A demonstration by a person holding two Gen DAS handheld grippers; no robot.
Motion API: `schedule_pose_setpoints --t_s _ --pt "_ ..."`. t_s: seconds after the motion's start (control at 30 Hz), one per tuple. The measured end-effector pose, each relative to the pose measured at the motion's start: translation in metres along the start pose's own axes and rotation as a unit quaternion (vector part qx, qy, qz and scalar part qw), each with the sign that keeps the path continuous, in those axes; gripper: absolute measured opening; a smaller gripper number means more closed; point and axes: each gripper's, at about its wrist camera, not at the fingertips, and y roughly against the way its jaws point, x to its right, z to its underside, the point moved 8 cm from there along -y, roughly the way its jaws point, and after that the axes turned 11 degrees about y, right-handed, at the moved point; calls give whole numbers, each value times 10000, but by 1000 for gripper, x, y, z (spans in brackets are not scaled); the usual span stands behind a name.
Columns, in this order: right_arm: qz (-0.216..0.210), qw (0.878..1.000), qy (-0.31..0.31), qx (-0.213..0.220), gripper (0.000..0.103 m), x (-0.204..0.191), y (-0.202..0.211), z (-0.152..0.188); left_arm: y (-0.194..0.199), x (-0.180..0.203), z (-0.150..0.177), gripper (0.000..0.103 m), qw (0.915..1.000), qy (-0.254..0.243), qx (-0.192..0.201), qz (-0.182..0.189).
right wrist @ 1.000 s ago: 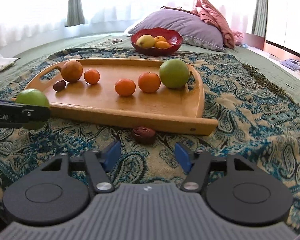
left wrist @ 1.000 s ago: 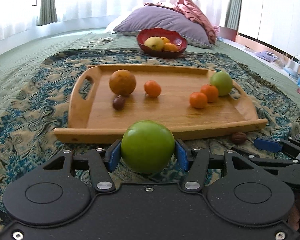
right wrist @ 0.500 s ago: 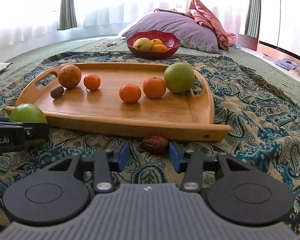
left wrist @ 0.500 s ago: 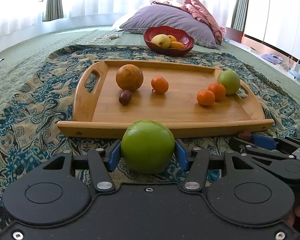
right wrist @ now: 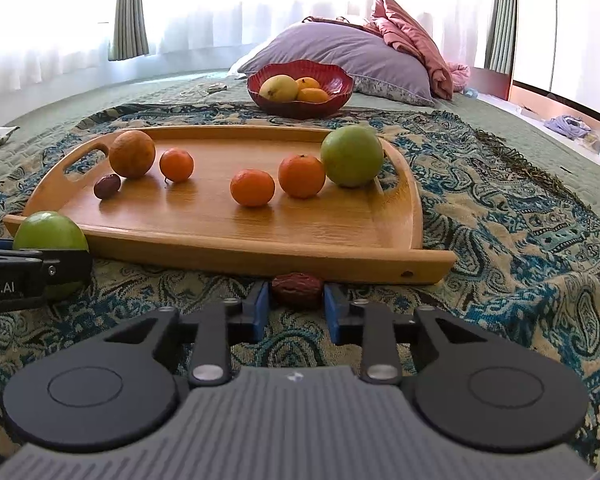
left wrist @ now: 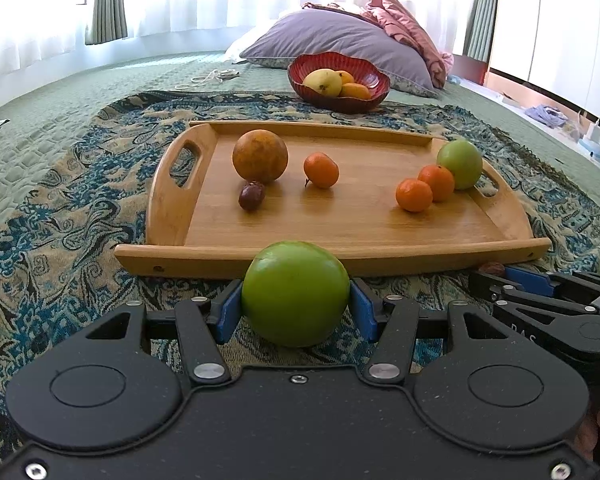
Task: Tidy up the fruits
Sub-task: 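Grasp the dark red date with the right tool while the left tool holds the apple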
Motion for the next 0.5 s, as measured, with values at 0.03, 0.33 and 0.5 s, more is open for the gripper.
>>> schedule_pose_setpoints --t_s 0.03,0.33,0.5 --pt "-4 10000 -9 9 34 0 1 0 0 0 -1 54 10000 6 7 -3" --pt "24 9996 1 286 34 1 16 -13 5 5 -14 54 9999 52 150 46" --pt "62 9991 -26 424 34 4 17 -26 5 14 -26 54 9996 -34 259 87"
